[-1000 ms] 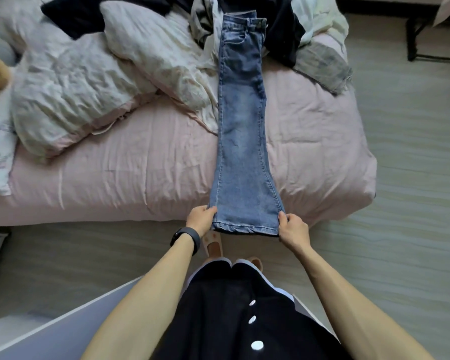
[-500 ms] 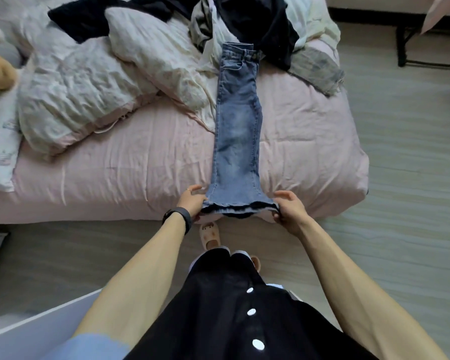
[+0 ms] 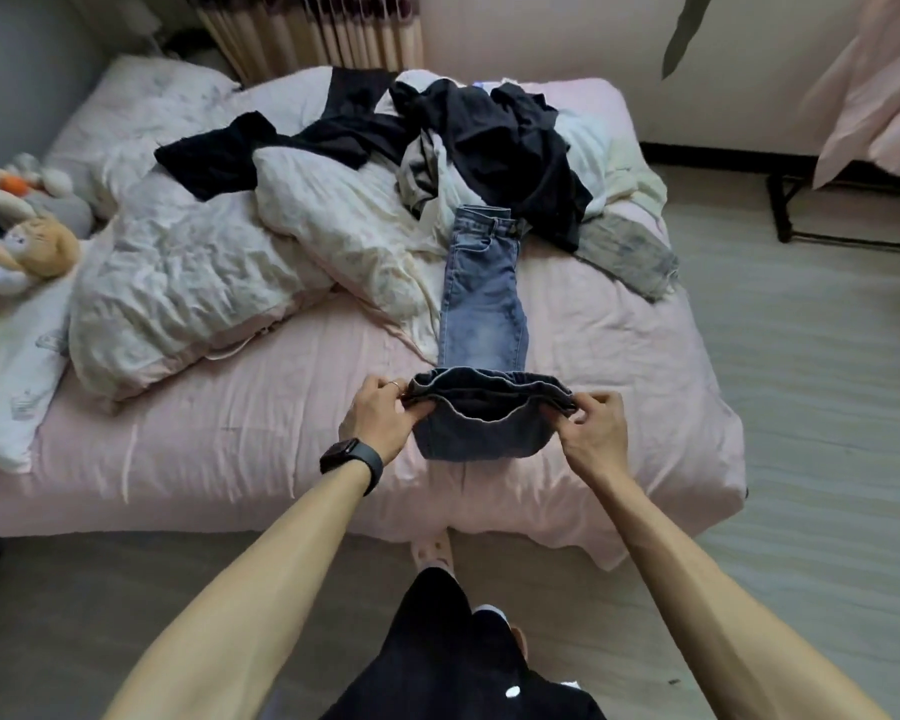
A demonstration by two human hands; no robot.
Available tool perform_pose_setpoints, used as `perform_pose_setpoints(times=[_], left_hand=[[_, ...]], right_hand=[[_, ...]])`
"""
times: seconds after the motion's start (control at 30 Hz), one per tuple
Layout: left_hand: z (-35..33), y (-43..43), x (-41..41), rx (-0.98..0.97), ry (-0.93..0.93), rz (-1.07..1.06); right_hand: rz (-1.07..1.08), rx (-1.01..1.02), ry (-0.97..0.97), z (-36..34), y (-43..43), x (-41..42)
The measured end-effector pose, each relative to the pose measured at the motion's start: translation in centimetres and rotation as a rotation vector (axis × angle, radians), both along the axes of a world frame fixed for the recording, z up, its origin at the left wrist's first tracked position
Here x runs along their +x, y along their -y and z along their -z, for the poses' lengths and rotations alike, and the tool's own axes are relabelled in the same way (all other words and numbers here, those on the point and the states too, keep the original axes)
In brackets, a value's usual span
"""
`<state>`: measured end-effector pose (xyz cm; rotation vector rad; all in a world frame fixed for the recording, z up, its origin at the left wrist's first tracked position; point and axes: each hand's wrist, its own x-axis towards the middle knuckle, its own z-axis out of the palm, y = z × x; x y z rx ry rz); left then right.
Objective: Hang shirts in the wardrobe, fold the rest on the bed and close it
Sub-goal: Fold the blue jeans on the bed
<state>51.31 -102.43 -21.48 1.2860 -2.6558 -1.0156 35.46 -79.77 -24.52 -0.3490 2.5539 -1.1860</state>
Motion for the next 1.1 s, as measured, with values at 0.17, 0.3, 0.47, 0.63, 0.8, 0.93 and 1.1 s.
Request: perform_pose_setpoints(times=[0.17,0.3,0.47,0.63,0.8,0.93,1.1], left_hand=[[0.1,3.7,-4.0,-0.327,-0.052,0.172],[1.0,8.6,-9.0,-0.494,-0.081,0.304],[2.5,14.3,-15.6,-0.447,-0.027,0.319],[5.5,19.7,-22.4,-0.453,0.101,0.4],[8.4,23.8,-28.2,-0.517,0.121,0.49],[11.3,27.5,-33.9,-0.498,0.124,0.46],[16.0,32.1,-41.3,-0.626,0.081,0.462]], right_hand=[[-0.159,0.012,-0.186,-1.1,4.0,-4.2],[-0.217,0.167,-0.269,-0.4,8.1,-10.3],[-0.232,0.313,-0.244,0.9,12.3,-16.6],[-0.215,0.311,-0.23,3.0,16.8,-21.8],[-0.162,0.178,-0.106,6.7,21.3,-27.1],[-0.122,0.154,-0.085,9.8,25.6,-31.9],[-0.176,0.263,-0.203,14.1,30.6,-39.9]])
